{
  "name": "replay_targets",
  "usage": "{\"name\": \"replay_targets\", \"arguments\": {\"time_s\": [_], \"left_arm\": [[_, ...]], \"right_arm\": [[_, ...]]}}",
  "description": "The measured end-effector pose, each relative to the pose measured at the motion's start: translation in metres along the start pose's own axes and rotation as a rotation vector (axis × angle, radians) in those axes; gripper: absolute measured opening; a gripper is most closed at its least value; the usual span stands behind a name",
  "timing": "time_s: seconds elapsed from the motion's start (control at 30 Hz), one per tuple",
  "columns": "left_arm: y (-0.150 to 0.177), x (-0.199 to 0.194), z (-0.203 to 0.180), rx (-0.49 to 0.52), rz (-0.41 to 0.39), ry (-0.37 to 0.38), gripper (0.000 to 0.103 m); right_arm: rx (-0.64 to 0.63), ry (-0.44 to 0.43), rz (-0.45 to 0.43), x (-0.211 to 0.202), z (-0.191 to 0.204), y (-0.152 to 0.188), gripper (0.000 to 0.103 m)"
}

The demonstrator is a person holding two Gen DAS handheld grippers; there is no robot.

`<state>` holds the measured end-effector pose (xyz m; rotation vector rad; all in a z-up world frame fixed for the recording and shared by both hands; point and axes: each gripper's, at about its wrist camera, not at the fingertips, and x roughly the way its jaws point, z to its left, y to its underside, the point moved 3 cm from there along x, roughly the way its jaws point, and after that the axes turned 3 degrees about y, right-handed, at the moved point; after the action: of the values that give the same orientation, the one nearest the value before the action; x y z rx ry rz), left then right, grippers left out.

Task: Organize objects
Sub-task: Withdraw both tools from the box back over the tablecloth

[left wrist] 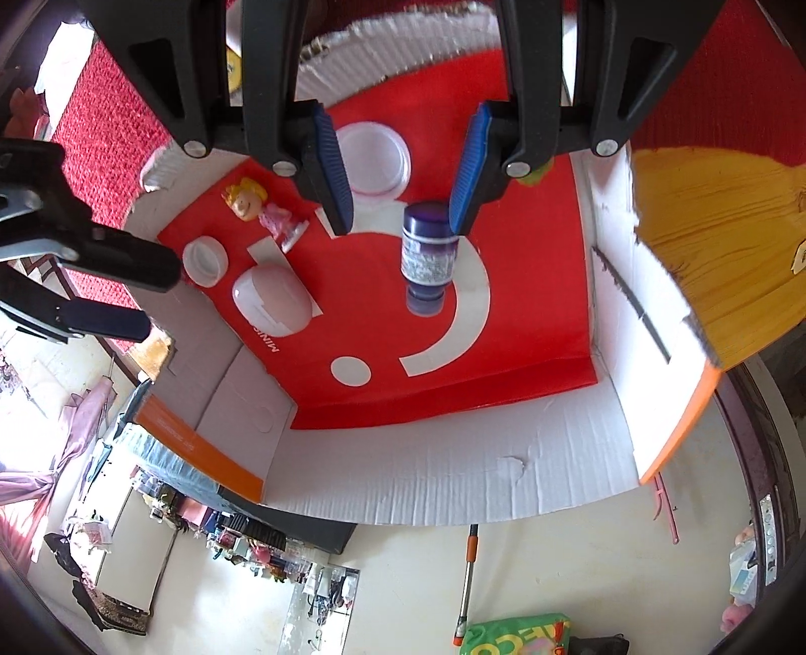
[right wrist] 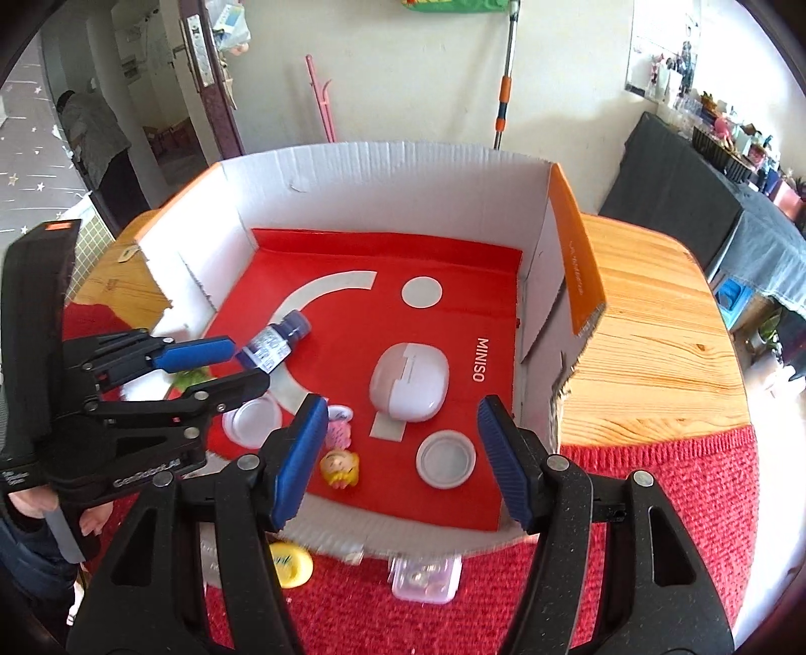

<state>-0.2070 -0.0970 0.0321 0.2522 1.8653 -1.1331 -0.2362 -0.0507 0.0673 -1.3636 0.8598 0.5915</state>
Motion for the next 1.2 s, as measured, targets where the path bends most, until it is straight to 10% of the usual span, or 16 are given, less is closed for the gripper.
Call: {"name": "replay_targets", "arguments": {"time_s": [0.63, 1.2], "left_arm": [[0.052, -0.086, -0.023, -0.061, -0.212, -0.058, 0.083], [0.121, -0.094, -0.047, -0.091, -0.253, -0.147, 0.093]], "right_arm": [[-0.019, 0.004, -0.17, -0.072, 0.008, 0.059, 0.075], [0.039, -0.025, -0.209, -0.064, 0.009, 0.125, 0.084]]}}
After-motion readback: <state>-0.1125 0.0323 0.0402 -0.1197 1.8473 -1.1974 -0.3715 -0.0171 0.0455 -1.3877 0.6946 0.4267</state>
